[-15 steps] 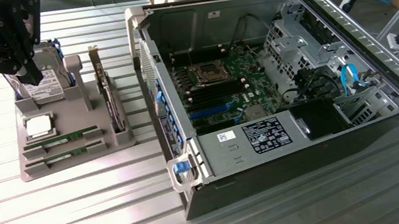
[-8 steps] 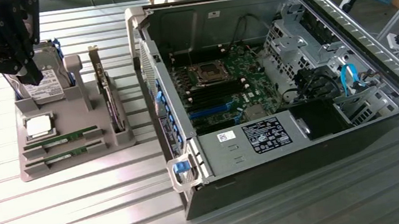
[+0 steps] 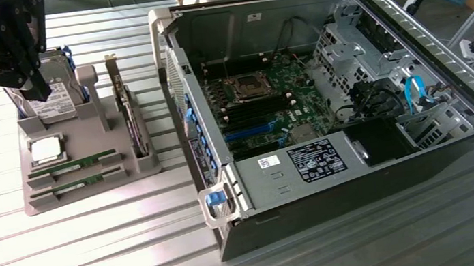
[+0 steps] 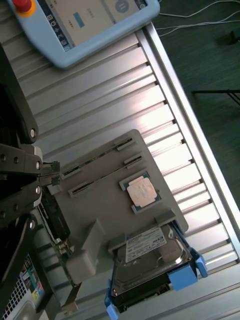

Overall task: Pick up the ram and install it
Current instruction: 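Pick up the ram and move it above insertion slot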

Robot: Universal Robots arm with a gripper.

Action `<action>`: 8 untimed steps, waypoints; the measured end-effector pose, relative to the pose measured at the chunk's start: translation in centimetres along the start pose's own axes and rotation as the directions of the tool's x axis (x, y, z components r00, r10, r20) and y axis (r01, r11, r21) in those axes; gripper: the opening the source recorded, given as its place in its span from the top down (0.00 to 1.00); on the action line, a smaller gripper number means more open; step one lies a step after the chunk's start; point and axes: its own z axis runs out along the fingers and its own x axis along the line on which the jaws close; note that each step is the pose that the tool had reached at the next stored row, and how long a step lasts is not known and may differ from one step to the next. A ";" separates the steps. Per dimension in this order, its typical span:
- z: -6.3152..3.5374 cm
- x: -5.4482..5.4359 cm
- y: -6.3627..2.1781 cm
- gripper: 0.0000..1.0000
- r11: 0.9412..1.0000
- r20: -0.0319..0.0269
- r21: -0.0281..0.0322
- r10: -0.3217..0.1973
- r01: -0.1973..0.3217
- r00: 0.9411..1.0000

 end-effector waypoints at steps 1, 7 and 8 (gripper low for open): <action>0.00 0.0 0.00 0.89 1.000 0.000 0.000 -0.005 0.005 1.000; 0.00 0.0 0.00 0.89 0.999 -0.001 0.001 -0.033 0.033 0.999; 0.00 0.0 0.00 0.89 0.999 -0.001 0.001 -0.037 0.037 0.999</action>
